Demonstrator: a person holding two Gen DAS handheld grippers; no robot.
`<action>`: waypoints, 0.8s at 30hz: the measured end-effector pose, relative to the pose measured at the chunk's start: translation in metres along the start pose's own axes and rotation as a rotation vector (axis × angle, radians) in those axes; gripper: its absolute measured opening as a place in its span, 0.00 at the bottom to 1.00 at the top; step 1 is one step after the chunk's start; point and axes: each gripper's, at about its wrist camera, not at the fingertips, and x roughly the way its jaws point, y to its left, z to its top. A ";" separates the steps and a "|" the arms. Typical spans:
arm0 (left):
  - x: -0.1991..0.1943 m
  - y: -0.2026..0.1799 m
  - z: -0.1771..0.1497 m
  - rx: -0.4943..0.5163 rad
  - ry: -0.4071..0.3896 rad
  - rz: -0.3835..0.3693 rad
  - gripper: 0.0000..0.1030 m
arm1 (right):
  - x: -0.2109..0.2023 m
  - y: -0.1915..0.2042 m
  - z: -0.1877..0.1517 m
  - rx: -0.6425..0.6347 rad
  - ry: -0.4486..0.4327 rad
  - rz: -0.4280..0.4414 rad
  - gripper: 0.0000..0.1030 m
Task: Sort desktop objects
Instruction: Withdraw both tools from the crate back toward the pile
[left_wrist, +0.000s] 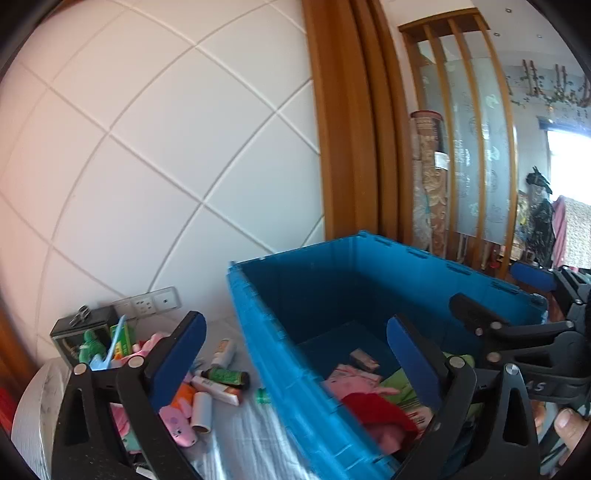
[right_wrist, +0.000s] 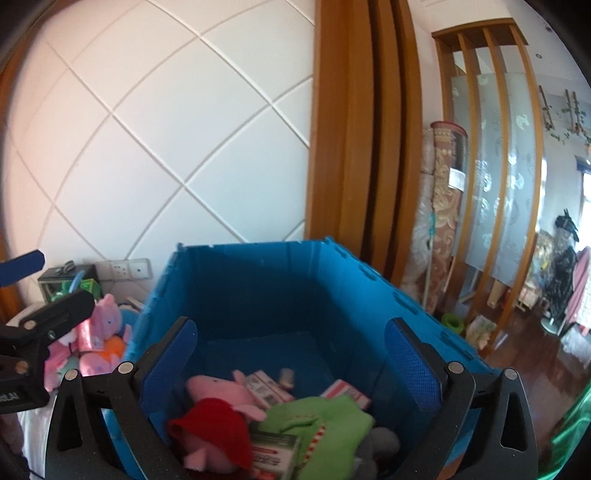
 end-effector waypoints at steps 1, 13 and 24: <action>-0.002 0.009 -0.004 -0.010 0.002 0.013 0.97 | -0.002 0.008 0.001 -0.002 -0.006 0.016 1.00; -0.015 0.153 -0.081 -0.133 0.108 0.190 0.97 | 0.008 0.138 -0.003 -0.061 -0.015 0.255 1.00; -0.003 0.287 -0.220 -0.301 0.396 0.399 0.97 | 0.089 0.259 -0.062 -0.149 0.190 0.473 1.00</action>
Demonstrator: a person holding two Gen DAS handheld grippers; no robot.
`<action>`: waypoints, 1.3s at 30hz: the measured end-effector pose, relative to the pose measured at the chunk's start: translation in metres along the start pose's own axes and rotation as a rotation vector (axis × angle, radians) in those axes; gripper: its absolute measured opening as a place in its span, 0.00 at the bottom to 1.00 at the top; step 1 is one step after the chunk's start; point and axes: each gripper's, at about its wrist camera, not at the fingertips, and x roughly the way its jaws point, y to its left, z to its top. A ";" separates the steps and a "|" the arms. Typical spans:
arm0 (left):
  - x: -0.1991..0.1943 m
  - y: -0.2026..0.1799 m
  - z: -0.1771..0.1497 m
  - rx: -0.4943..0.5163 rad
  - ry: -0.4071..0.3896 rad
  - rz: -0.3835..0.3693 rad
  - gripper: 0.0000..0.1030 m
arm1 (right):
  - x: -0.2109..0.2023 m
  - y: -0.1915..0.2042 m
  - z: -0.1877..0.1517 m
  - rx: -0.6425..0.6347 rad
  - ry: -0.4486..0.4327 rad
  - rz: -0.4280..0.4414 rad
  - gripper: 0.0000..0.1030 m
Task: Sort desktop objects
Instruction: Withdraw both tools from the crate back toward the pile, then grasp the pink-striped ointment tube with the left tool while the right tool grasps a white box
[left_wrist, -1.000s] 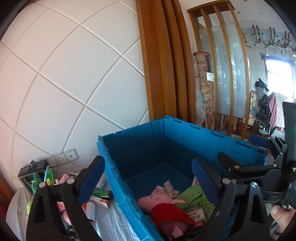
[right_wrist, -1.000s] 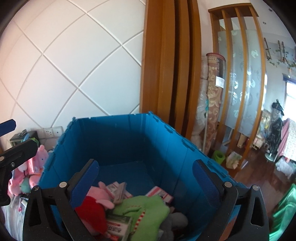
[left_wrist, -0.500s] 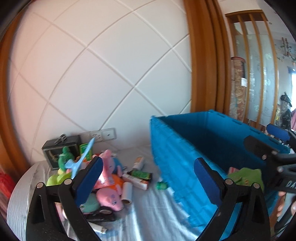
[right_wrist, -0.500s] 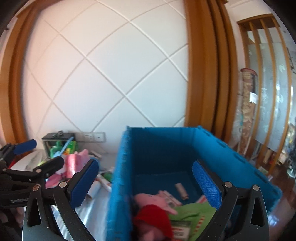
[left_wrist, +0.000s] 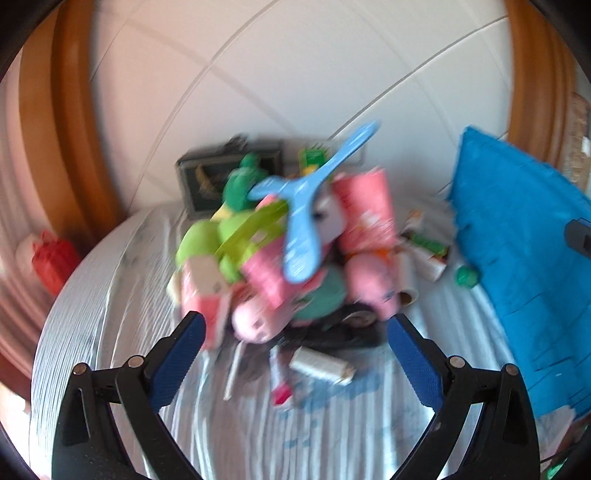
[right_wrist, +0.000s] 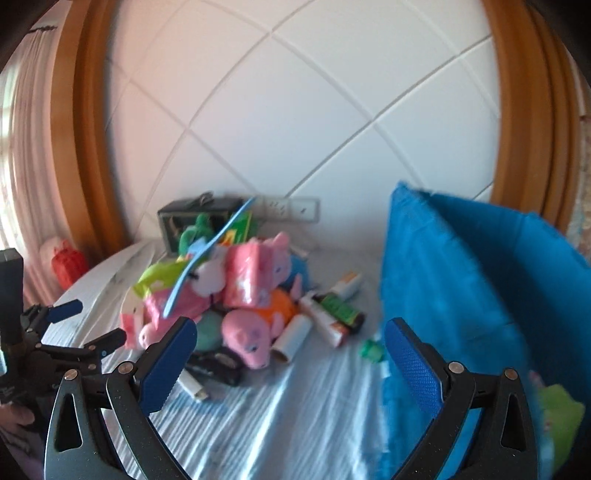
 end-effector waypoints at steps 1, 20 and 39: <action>0.008 0.009 -0.008 -0.014 0.020 0.013 0.97 | 0.014 0.003 -0.004 0.006 0.023 0.020 1.00; 0.177 0.018 -0.080 -0.045 0.349 -0.050 0.49 | 0.210 0.090 -0.108 -0.099 0.466 0.322 0.63; 0.163 0.021 -0.080 -0.064 0.299 -0.039 0.17 | 0.249 0.159 -0.145 -0.332 0.568 0.429 0.27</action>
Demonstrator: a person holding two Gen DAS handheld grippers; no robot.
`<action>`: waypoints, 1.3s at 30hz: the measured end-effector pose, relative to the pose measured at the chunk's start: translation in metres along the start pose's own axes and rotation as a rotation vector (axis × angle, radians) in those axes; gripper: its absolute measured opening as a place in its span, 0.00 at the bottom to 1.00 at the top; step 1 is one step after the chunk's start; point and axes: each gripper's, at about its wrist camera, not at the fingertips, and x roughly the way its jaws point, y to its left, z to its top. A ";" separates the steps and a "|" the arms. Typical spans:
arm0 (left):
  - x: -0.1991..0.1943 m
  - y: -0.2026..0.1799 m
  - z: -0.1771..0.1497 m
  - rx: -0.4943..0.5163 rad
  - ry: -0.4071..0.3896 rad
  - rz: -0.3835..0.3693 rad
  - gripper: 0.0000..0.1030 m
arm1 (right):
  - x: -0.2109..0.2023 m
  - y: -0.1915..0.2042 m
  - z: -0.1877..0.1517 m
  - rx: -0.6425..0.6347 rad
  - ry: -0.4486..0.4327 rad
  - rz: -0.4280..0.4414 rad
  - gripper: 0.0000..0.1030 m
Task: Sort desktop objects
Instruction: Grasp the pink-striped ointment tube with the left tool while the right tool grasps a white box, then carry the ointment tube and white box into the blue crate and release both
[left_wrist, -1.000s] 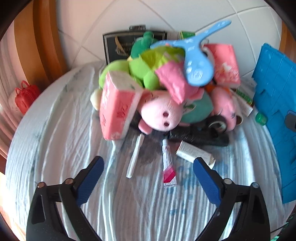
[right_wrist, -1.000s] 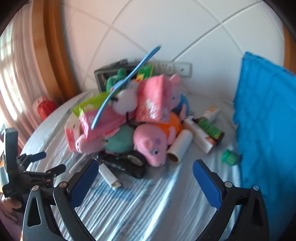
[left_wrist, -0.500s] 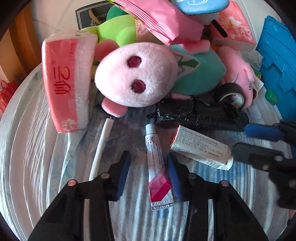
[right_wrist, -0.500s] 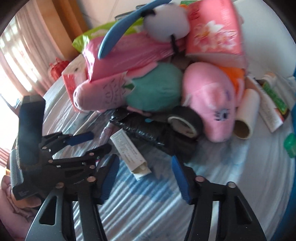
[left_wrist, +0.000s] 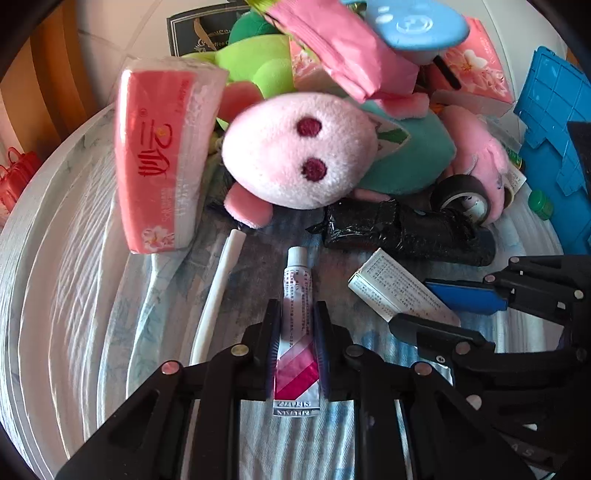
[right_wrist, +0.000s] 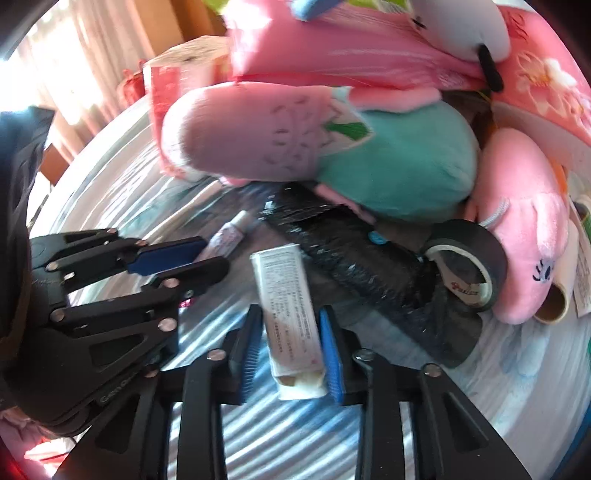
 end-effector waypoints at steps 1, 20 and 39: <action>-0.005 0.000 0.000 -0.002 -0.009 -0.001 0.17 | -0.006 0.003 -0.002 -0.005 -0.011 -0.001 0.27; -0.204 -0.082 0.016 0.156 -0.373 -0.087 0.17 | -0.226 0.017 -0.047 0.117 -0.380 -0.249 0.27; -0.338 -0.299 0.040 0.405 -0.574 -0.329 0.17 | -0.452 -0.039 -0.145 0.342 -0.715 -0.652 0.27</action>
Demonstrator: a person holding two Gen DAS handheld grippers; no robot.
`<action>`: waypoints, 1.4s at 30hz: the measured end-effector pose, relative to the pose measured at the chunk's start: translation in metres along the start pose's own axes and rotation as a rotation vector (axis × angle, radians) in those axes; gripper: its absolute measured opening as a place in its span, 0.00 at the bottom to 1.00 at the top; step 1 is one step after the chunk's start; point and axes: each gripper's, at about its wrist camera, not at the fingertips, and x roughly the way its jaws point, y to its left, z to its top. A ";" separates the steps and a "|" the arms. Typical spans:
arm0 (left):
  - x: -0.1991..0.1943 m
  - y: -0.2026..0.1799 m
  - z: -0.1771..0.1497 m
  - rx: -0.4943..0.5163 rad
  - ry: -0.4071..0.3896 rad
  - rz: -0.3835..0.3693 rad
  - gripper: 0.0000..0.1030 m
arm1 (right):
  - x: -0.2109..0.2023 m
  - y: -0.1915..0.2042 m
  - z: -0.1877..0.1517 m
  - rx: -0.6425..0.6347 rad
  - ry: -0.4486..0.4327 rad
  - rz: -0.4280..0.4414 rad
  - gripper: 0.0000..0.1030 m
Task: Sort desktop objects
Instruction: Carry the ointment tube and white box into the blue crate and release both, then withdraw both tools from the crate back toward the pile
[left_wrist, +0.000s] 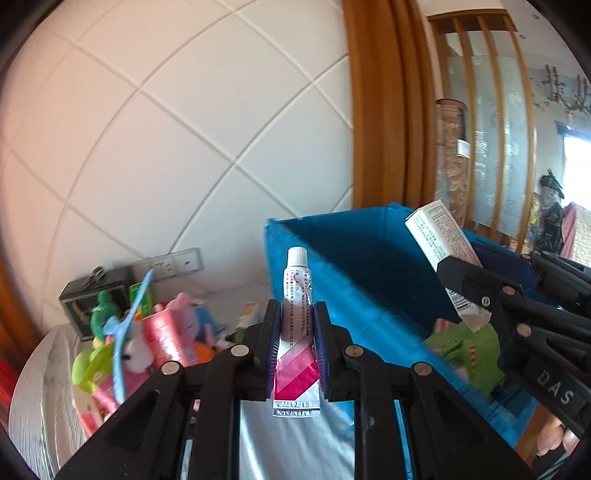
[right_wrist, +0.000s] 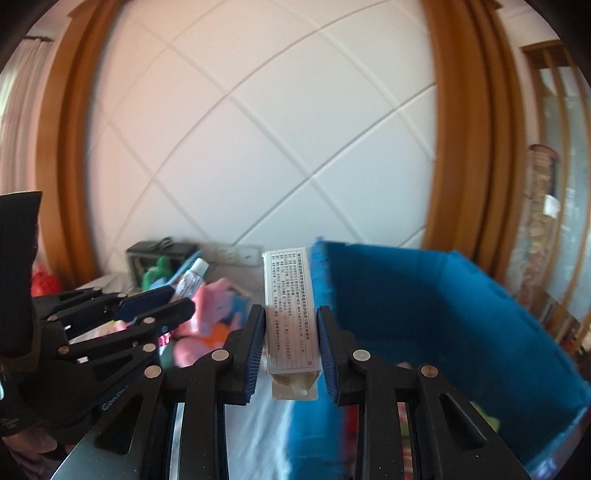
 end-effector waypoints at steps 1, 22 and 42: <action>0.002 -0.013 0.006 0.009 0.003 -0.019 0.17 | -0.005 -0.014 0.002 0.011 -0.007 -0.028 0.27; 0.047 -0.179 0.029 0.154 0.092 -0.172 0.17 | -0.013 -0.195 -0.051 0.078 0.161 -0.363 0.27; 0.033 -0.166 0.028 0.146 0.042 -0.128 0.77 | -0.010 -0.205 -0.055 0.079 0.172 -0.421 0.91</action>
